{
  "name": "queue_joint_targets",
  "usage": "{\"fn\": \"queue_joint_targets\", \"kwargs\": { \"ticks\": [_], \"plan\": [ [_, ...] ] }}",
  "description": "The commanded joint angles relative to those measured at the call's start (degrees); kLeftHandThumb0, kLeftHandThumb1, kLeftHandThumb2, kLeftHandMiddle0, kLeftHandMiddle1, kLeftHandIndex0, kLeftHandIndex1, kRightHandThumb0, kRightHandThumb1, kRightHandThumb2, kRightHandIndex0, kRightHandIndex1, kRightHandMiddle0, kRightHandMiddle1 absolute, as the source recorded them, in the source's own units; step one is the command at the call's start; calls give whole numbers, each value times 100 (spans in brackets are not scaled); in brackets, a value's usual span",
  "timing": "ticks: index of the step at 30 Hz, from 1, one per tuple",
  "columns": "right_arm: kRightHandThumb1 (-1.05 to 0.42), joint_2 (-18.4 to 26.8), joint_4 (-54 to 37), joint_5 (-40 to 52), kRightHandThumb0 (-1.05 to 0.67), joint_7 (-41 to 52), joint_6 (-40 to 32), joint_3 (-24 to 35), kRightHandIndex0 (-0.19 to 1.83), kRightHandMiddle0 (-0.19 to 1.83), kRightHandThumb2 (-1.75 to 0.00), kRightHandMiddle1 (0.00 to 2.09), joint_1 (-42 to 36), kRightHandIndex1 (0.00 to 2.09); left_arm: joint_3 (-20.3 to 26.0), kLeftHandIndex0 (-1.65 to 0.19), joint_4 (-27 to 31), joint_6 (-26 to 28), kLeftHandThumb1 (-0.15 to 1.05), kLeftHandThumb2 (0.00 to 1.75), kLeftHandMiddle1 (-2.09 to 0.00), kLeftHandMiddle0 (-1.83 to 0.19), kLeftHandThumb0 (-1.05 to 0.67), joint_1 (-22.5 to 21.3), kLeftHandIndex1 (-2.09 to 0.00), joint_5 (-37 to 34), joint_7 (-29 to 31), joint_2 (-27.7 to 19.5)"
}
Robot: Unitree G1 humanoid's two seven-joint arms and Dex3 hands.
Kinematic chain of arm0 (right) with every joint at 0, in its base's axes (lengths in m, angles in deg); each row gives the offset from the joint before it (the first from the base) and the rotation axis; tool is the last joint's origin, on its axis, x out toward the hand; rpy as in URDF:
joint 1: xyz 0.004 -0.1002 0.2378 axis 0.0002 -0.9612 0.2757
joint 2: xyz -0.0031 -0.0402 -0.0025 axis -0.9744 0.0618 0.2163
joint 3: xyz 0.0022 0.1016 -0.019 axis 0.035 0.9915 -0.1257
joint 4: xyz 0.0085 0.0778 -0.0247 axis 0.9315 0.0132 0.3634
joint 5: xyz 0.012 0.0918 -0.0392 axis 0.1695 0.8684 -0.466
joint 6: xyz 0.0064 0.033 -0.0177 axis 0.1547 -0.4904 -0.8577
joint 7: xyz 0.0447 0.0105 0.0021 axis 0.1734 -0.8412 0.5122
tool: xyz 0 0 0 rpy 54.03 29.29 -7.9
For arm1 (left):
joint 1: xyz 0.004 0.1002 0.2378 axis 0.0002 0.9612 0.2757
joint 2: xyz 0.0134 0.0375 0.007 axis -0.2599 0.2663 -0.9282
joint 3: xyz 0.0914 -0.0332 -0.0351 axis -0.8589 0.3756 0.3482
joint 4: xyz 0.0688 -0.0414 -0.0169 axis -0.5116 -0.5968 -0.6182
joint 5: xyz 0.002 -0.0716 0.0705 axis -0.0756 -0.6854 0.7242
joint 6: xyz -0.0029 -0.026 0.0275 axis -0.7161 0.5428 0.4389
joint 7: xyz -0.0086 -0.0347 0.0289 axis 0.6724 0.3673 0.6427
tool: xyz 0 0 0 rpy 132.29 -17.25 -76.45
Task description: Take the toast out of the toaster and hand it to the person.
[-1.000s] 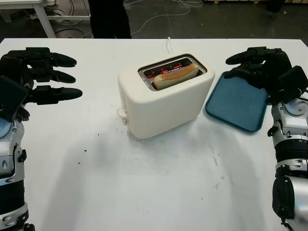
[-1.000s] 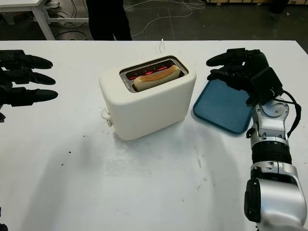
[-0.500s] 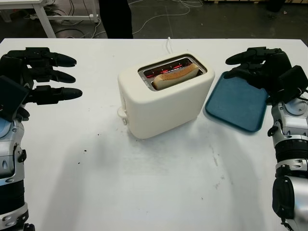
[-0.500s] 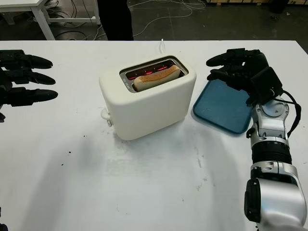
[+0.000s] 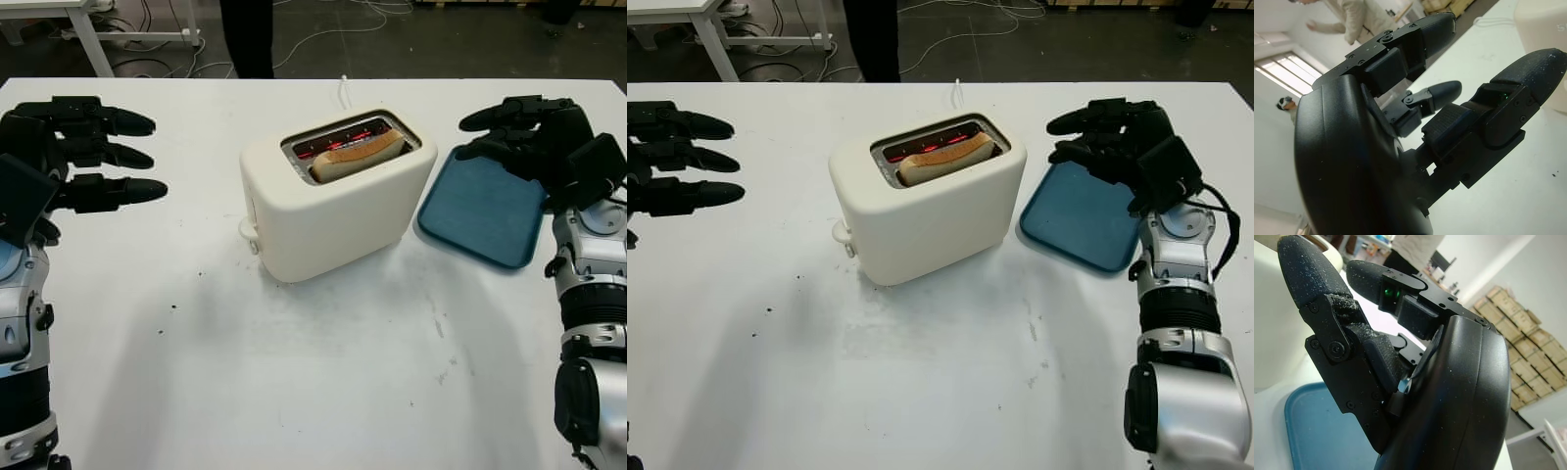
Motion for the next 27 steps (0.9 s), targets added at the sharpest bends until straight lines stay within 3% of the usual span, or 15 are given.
{"fn": "queue_joint_targets", "kwargs": {
  "ticks": [1,27],
  "plan": [
    [-77,-23,-17,48,-105,-42,46,6,115,125,0,28,33,62,24,-117,13,-41,34,0,-45,-120,-103,63,-32,-5,-25,-6],
    [-77,-33,-3,90,-105,2,17,20,116,126,0,28,22,63,67,-117,-6,-110,35,0,-48,-120,-104,83,-33,-58,-7,54]
  ]
}}
